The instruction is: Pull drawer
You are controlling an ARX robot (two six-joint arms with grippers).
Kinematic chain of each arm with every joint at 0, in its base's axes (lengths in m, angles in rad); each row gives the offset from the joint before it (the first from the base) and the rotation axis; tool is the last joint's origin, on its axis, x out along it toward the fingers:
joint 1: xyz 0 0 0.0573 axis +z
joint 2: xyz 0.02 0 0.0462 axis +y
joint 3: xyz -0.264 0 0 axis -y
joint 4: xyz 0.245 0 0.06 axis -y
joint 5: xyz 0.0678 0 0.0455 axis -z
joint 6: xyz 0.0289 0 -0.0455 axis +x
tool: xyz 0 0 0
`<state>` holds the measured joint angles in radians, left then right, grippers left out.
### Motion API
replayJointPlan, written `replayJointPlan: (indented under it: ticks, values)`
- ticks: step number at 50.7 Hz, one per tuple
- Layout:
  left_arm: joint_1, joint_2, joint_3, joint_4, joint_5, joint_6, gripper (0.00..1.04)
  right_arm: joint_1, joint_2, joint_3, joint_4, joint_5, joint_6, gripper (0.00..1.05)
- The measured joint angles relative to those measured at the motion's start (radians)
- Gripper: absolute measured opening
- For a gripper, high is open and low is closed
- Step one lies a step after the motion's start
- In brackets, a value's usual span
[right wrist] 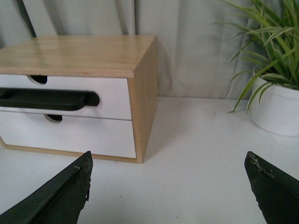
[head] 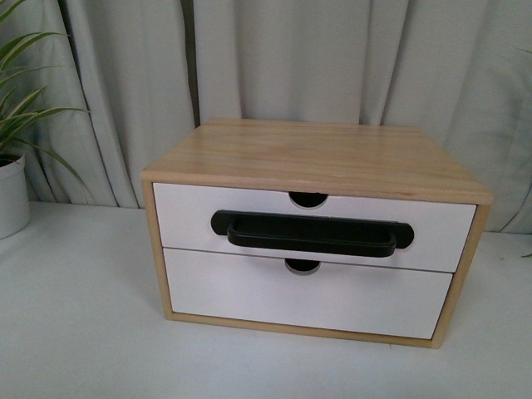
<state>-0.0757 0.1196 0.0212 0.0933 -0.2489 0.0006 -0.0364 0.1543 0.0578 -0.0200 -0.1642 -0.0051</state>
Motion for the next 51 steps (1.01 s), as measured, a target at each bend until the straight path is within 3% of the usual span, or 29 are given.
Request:
replayJointPlan:
  ticks: [5,14,23,38,51]
  values:
    - [0.001,0.134,0.042,0.085,0.117,0.048,0.99,0.001,0.083,0.05,-0.027,-0.077,-0.037,0.96]
    - [-0.007,0.483,0.179,0.219,0.455,0.273,0.99,0.025,0.363,0.207,-0.037,-0.231,-0.233,0.96]
    - [-0.032,0.735,0.342,0.182,0.667,0.515,0.99,0.051,0.627,0.372,-0.091,-0.299,-0.465,0.96]
    - [-0.103,1.019,0.611,-0.068,0.77,0.893,0.99,0.095,0.867,0.551,-0.169,-0.328,-0.742,0.96]
    - [-0.167,1.275,0.837,-0.221,0.726,1.181,0.99,0.123,1.048,0.671,-0.192,-0.353,-0.931,0.96]
